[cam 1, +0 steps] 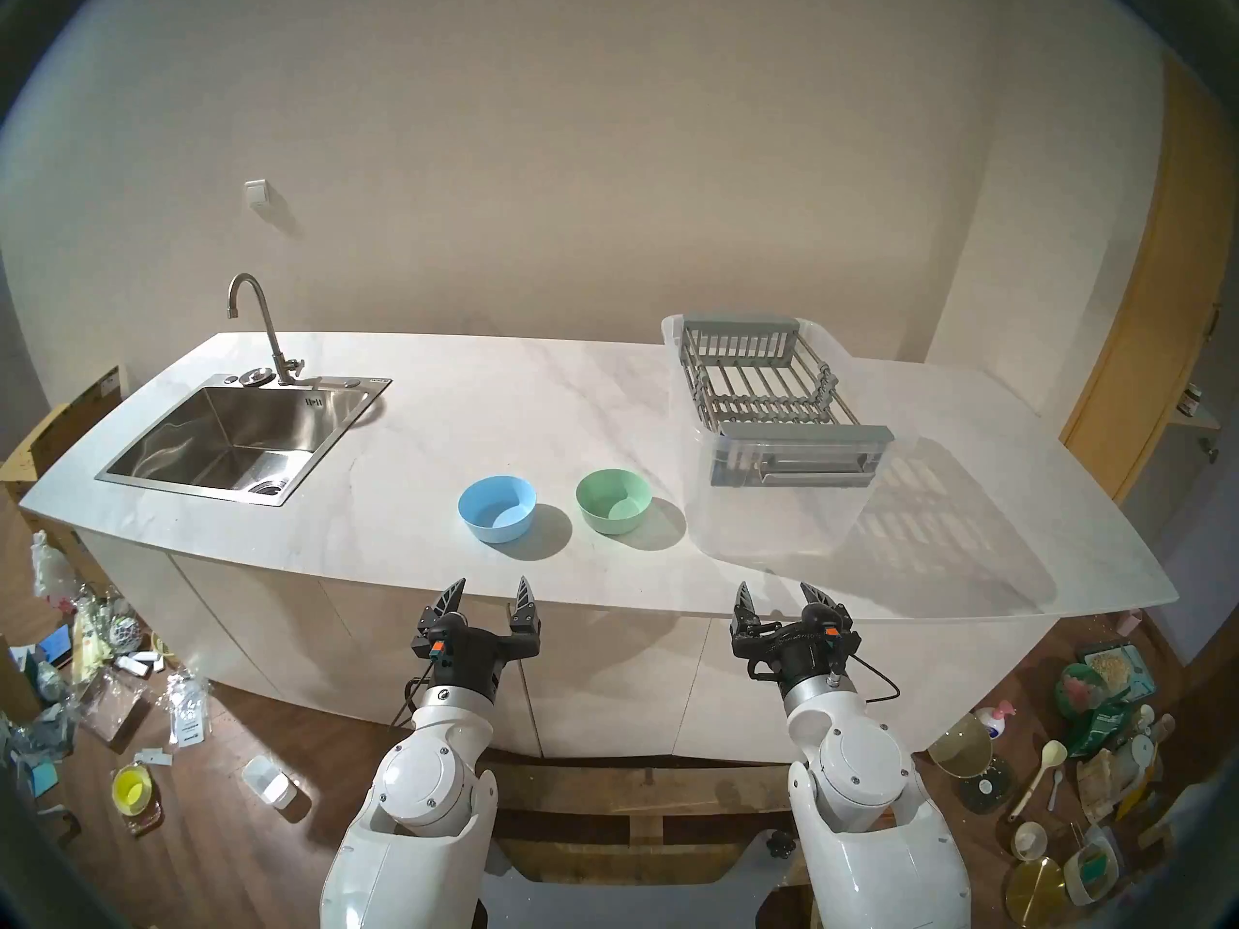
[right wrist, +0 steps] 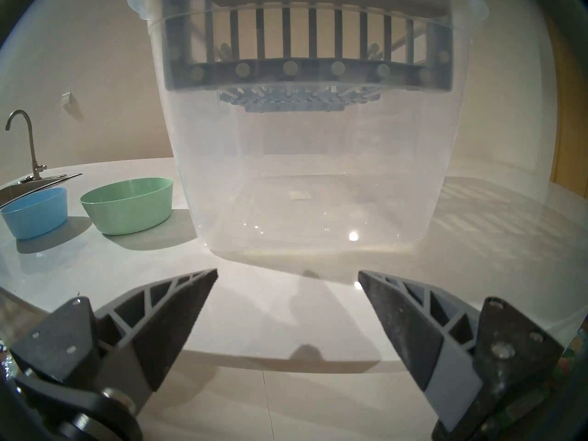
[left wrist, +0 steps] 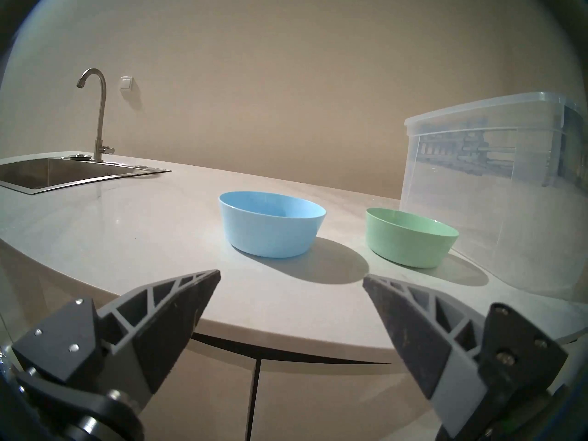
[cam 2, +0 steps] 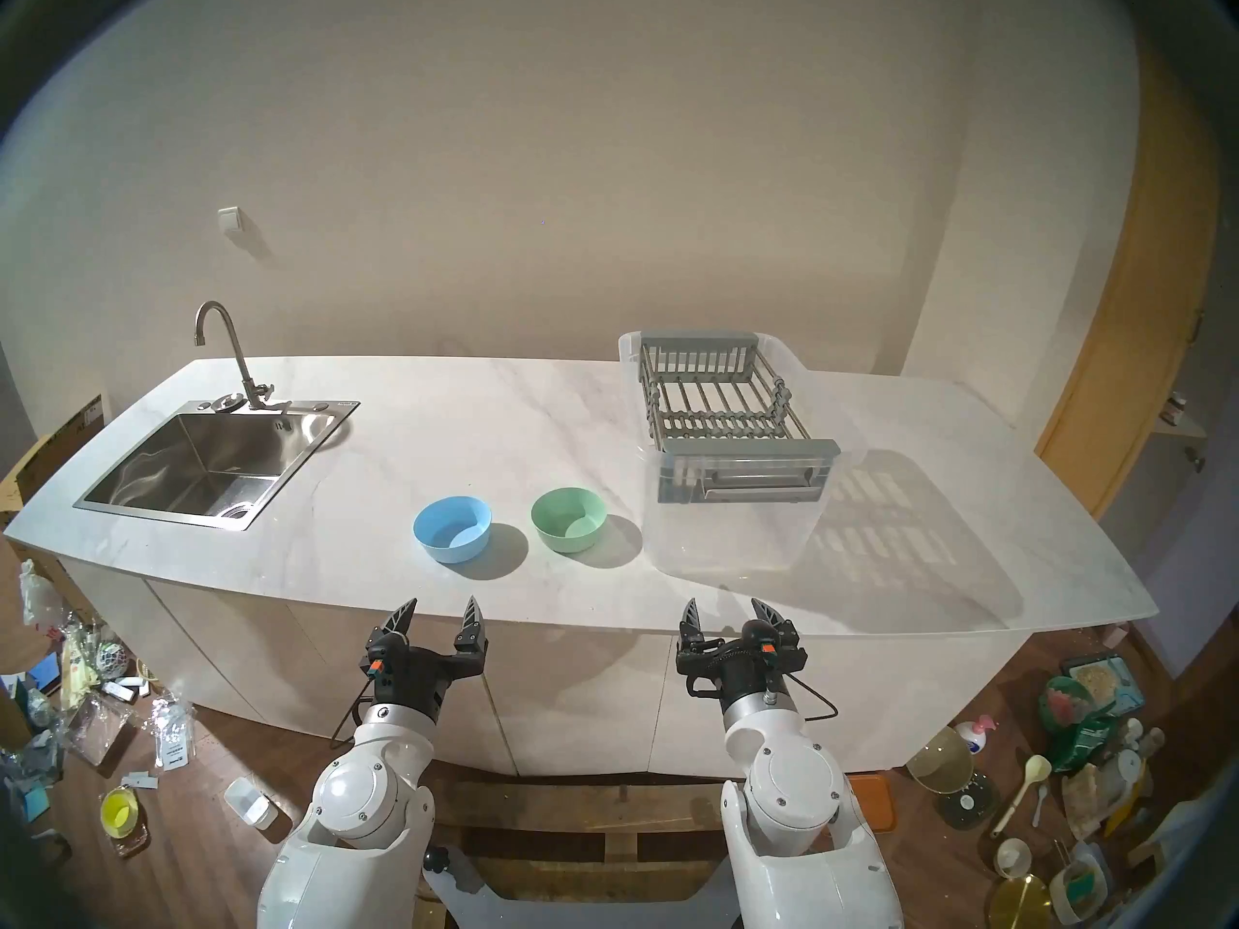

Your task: Place the plate or bowl neatly into the plate slot of the drying rack

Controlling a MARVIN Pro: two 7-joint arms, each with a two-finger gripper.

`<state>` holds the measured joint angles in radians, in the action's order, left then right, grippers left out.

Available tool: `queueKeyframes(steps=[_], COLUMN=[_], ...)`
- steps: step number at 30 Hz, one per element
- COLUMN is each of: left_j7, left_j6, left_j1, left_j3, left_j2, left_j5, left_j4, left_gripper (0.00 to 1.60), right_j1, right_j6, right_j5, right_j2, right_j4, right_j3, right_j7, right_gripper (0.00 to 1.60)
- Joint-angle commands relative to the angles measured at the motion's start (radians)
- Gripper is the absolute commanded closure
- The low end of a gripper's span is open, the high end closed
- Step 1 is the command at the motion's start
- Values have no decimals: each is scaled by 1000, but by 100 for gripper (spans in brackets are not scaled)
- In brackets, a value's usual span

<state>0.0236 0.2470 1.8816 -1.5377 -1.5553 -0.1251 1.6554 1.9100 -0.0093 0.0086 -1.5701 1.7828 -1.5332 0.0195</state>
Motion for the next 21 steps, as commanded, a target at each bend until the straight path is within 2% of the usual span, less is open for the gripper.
queueKeyframes(steps=[1, 4, 5, 6, 7, 11, 16, 17, 18, 21], left_j7=[19, 11, -51, -22, -16, -66, -248, -248, -314, -380], left_j6=[17, 12, -44, -40, -51, -129, -327, -327, -371, -422], left_j1=[-11, -11, -66, -103, -125, -175, -212, -212, -217, -233], left_j3=[6, 9, 91, 129, 154, 222, 313, 313, 334, 364], left_j2=[23, 32, 6, 20, 21, 26, 41, 41, 30, 45], left_j5=[15, 30, 81, 63, 72, 96, 121, 121, 129, 112], left_j4=[25, 29, 50, 57, 96, 154, 225, 225, 235, 243], left_gripper=[0, 0, 0, 0, 0, 0, 0, 0, 0, 0], right_j1=[-4, -4, -6, -7, -10, -11, -7, -7, -6, -5], right_j6=[-4, -4, -5, -5, -5, -7, -6, -6, -6, -5], right_j5=[0, 0, 0, 0, 0, 0, 0, 0, 0, 0], right_j2=[0, 0, 0, 0, 0, 0, 0, 0, 0, 0], right_j4=[23, 23, 20, 17, 11, 11, 18, 18, 20, 21], right_j3=[0, 0, 0, 0, 0, 1, 1, 1, 1, 1], right_j7=[0, 0, 0, 0, 0, 0, 0, 0, 0, 0], right_gripper=[0, 0, 0, 0, 0, 0, 0, 0, 0, 0])
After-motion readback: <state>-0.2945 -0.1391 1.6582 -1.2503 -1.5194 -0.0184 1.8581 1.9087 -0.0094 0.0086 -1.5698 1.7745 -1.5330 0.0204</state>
